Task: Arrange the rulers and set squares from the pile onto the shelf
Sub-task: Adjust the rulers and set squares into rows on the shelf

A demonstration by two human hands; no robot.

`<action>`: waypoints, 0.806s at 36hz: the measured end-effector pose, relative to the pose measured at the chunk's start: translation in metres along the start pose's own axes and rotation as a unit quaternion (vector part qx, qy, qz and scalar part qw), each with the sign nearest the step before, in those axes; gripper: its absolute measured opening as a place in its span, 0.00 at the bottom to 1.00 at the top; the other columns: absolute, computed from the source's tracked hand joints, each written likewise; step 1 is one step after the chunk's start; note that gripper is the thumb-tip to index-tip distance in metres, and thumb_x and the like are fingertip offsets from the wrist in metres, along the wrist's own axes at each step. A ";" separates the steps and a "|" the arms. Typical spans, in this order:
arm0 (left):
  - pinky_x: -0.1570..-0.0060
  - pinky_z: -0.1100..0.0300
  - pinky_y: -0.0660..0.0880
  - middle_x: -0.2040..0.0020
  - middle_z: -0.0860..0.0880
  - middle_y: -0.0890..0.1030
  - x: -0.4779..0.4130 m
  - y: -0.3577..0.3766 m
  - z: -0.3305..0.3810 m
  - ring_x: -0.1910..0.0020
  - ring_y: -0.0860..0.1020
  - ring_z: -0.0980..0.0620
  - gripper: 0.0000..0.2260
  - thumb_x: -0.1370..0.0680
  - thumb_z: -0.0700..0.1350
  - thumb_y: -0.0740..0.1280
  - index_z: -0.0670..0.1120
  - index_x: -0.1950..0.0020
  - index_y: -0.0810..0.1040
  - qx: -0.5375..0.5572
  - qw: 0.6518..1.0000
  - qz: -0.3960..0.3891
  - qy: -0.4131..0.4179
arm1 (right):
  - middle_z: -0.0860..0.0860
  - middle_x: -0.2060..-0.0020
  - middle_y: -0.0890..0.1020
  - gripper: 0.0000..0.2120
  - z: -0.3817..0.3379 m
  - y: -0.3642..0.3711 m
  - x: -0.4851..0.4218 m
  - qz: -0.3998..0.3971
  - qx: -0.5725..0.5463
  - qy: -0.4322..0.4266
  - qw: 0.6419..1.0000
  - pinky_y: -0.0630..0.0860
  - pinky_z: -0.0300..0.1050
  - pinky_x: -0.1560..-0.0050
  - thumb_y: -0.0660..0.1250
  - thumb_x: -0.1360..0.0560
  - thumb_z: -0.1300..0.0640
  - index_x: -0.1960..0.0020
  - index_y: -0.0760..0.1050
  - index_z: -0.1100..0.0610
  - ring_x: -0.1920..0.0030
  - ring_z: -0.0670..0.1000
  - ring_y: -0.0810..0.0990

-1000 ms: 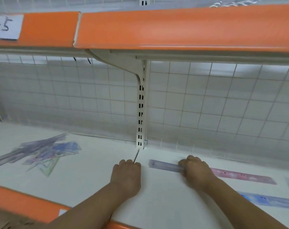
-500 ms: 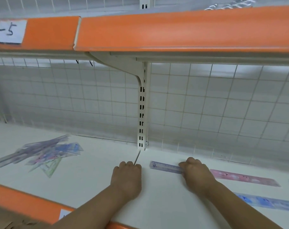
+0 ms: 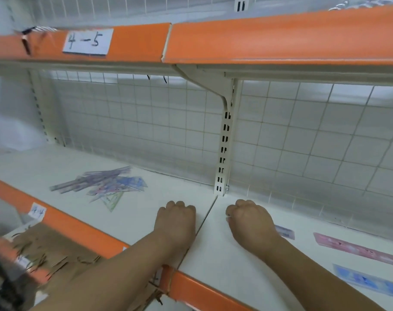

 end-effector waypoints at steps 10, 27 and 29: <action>0.44 0.54 0.67 0.39 0.44 0.72 0.030 -0.017 -0.082 0.38 0.69 0.43 0.15 0.21 0.44 0.59 0.46 0.34 0.70 -0.007 0.999 0.018 -0.033 | 0.52 0.48 0.78 0.12 -0.089 -0.017 -0.032 0.002 -0.028 -0.027 0.999 0.73 0.44 0.54 0.56 0.20 0.54 0.44 0.75 0.56 0.48 0.55 0.78; 0.42 0.52 0.67 0.38 0.43 0.72 0.077 -0.033 -0.277 0.37 0.68 0.42 0.13 0.21 0.44 0.62 0.45 0.37 0.71 0.004 0.999 0.017 -0.038 | 0.51 0.50 0.78 0.11 -0.281 -0.017 -0.083 -0.001 -0.081 -0.008 0.997 0.71 0.44 0.56 0.57 0.22 0.50 0.47 0.75 0.54 0.48 0.54 0.78; 0.43 0.53 0.68 0.38 0.43 0.72 0.075 -0.031 -0.295 0.37 0.69 0.42 0.12 0.22 0.44 0.61 0.45 0.39 0.72 0.013 0.999 0.017 -0.043 | 0.51 0.50 0.78 0.11 -0.292 -0.013 -0.088 -0.011 -0.079 -0.005 0.997 0.69 0.44 0.57 0.57 0.21 0.50 0.47 0.75 0.54 0.48 0.54 0.77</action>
Point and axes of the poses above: each hand's wrist, its own x-axis away from the middle knuckle, its own y-axis out of the palm, z = x × y, the point moved 7 cm from there along -x, towards the middle knuckle
